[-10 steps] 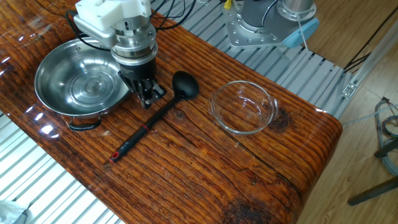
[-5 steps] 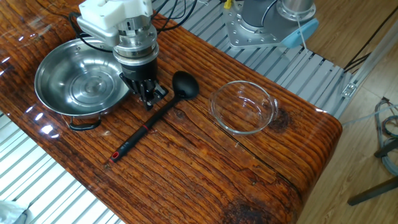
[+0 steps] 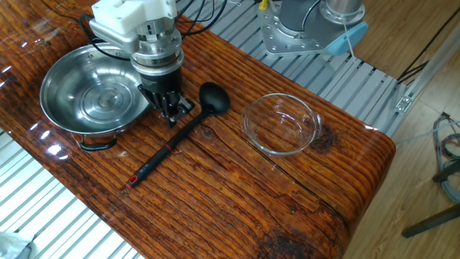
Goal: Scoop water with a large spoon from one bowl to another
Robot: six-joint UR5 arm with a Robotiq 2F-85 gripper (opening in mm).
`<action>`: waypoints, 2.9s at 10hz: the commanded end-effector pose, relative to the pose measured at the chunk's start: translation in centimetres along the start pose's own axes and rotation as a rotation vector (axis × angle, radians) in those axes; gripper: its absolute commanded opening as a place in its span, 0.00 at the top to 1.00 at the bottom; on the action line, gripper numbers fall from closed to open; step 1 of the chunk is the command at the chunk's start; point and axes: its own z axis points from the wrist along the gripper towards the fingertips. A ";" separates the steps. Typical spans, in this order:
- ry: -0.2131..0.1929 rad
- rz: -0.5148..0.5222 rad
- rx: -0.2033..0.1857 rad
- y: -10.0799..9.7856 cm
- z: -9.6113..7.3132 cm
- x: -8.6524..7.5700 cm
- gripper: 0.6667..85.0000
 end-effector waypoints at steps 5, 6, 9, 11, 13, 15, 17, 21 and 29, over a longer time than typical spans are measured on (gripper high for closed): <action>-0.004 -0.023 0.014 -0.3 -0.4 -0.3 1.00; -0.005 -0.023 0.014 -0.3 -0.4 -0.3 1.00; -0.007 0.005 0.009 0.0 -0.4 -0.6 1.00; -0.007 -0.004 0.018 -0.2 -0.5 -0.7 1.00; -0.004 -0.009 0.018 -0.2 -0.6 -0.6 1.00; 0.002 -0.007 0.016 -0.1 -0.7 -0.6 1.00; 0.013 -0.009 0.032 -0.3 -0.9 -0.6 1.00; 0.012 -0.019 0.042 -0.5 -1.0 -0.6 1.00; 0.075 0.015 0.055 1.8 -7.9 0.3 1.00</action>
